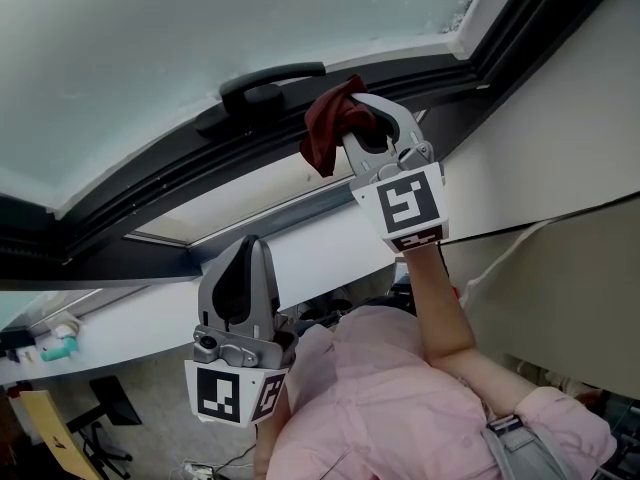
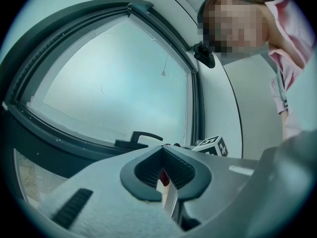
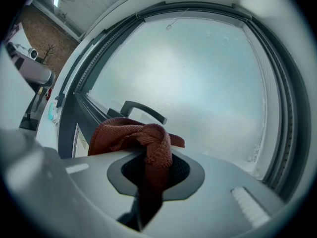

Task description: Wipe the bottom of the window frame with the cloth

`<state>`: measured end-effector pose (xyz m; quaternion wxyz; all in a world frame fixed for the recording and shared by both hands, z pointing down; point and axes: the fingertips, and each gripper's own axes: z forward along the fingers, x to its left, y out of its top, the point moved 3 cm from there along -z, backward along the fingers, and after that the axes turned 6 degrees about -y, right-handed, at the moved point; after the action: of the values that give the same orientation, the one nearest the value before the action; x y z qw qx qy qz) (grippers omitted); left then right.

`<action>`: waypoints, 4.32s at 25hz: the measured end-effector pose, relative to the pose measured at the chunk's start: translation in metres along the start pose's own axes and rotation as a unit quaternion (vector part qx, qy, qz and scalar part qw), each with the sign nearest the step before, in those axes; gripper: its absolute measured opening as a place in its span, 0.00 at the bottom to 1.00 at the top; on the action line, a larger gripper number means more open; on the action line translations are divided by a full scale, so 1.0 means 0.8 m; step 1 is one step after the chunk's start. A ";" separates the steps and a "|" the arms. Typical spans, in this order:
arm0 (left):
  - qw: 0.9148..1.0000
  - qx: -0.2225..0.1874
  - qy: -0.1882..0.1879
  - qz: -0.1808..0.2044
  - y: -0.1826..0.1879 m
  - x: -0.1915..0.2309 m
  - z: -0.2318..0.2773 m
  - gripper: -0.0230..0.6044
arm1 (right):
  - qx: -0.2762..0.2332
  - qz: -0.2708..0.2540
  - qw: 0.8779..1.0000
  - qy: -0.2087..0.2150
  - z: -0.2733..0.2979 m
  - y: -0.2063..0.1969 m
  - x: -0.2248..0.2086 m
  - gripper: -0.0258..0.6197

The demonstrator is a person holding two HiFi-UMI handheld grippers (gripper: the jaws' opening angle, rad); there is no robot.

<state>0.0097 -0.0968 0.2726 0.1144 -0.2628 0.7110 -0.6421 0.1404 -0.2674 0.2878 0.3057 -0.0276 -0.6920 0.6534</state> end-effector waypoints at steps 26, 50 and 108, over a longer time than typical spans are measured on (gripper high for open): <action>0.999 0.039 0.016 0.019 -0.034 -0.035 0.010 0.03 | -0.027 0.028 0.999 0.016 -0.008 -0.013 -0.038 0.13; 0.998 0.019 0.061 0.015 -0.028 -0.029 -0.015 0.03 | -0.015 0.035 0.999 -0.023 -0.015 -0.038 -0.087 0.13; 0.999 0.012 0.051 0.011 -0.026 -0.025 0.005 0.03 | 0.035 0.044 0.987 -0.149 -0.037 -0.083 -0.194 0.13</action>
<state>0.0330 -0.0908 0.2889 0.0880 -0.2201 0.7108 -0.6622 0.3037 -0.3184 0.2877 0.1707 0.0499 -0.7048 0.6867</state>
